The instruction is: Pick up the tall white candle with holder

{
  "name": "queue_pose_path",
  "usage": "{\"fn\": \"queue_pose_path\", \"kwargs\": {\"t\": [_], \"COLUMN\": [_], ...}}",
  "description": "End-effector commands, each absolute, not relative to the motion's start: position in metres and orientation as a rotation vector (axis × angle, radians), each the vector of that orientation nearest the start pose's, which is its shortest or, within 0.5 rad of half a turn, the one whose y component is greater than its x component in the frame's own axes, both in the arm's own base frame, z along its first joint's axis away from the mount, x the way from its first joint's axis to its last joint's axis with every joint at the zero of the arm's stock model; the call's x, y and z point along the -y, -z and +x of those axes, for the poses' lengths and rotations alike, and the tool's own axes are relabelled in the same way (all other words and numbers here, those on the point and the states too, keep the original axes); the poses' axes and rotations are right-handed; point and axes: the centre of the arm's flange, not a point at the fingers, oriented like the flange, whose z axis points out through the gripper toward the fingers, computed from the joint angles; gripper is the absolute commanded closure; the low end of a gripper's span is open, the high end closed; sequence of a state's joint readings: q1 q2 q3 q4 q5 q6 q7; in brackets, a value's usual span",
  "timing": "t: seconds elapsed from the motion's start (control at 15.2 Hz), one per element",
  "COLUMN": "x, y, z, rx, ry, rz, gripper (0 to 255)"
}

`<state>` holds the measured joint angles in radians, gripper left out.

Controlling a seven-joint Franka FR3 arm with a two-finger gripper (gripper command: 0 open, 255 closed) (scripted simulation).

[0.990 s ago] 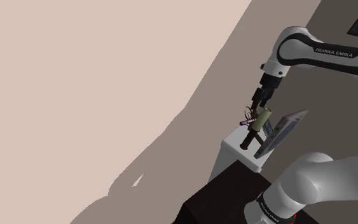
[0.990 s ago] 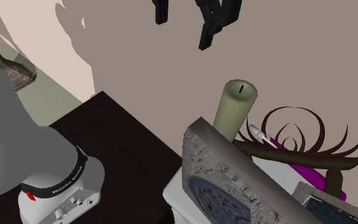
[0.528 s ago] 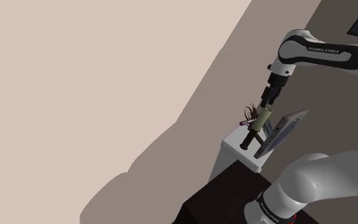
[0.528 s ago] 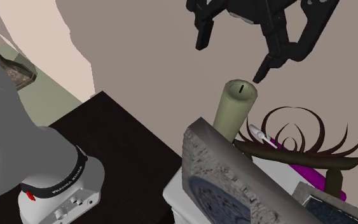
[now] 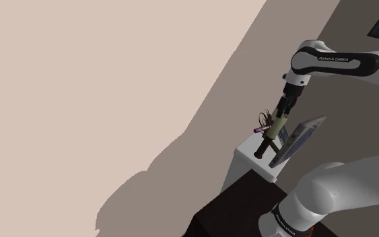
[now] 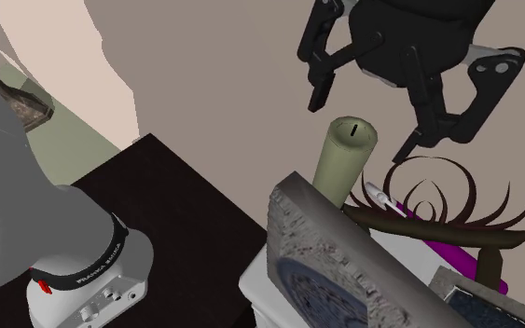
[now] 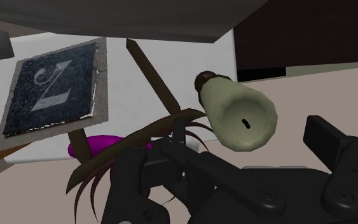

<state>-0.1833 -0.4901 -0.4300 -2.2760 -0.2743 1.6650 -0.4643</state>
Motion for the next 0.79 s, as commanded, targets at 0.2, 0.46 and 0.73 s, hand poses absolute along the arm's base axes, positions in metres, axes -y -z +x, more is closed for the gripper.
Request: {"fn": "queue_pose_path", "kwargs": {"t": [0.2,0.46,0.73], "x": [0.2683,0.2684,0.2682], "y": [-0.4985,-0.4986,-0.4986], "z": [0.3031,0.3031,0.3031], "rx": [-0.063,-0.063,-0.063], "ry": [-0.264,-0.264,-0.264], "rz": [-3.118,-3.118,-3.118], "gripper": [255,255,255]}}
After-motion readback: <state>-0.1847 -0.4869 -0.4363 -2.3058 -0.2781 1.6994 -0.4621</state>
